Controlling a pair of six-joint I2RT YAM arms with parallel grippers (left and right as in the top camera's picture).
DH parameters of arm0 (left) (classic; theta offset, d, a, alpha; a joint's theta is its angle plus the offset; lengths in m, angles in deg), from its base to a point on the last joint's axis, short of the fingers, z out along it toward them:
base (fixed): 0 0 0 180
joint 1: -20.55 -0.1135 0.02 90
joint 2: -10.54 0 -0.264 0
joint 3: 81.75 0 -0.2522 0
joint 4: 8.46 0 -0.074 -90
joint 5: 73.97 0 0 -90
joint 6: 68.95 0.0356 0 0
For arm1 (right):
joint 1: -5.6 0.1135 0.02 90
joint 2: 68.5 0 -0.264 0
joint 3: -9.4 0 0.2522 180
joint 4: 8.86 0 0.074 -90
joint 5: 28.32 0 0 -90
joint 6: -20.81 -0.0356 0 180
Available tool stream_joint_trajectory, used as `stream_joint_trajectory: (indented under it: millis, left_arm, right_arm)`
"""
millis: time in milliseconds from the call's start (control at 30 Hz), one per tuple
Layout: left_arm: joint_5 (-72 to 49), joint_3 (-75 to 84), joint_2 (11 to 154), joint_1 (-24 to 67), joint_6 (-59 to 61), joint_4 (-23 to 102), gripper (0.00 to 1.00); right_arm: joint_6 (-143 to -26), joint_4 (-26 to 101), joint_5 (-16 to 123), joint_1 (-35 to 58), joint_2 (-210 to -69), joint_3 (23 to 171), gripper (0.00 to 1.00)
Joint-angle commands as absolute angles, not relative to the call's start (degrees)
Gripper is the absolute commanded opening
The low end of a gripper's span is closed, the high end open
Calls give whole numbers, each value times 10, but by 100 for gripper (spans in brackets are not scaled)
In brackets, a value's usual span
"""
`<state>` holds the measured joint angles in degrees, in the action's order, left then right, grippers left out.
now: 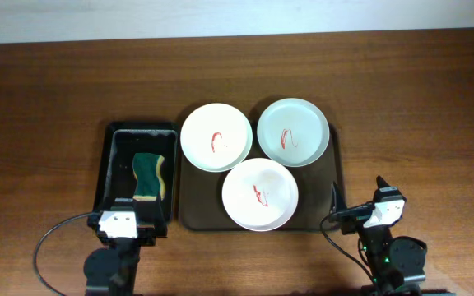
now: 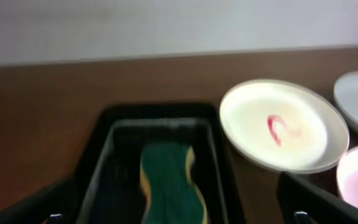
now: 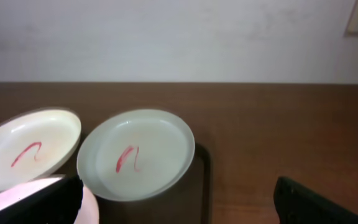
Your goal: Clean dirty plates on tray and stack at the side
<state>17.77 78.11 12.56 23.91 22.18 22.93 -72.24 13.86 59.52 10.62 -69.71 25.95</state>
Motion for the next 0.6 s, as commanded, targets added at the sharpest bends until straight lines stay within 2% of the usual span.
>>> stream_joint_trajectory:
  millis: [0, 200, 467, 567]
  left_arm:
    - [173, 711, 169, 239, 233, 276, 99]
    - [172, 550, 317, 239, 201, 395, 99]
    - [108, 318, 610, 239, 187, 598, 99]
    - [59, 314, 663, 239, 187, 600, 99]
  right_arm:
    - [-730, 195, 598, 105, -722, 317, 99]
    - [-757, 328, 592, 105, -857, 473, 99]
    - [-756, 577, 591, 105, -1192, 746, 99]
    - [-756, 596, 534, 105, -1259, 786, 99]
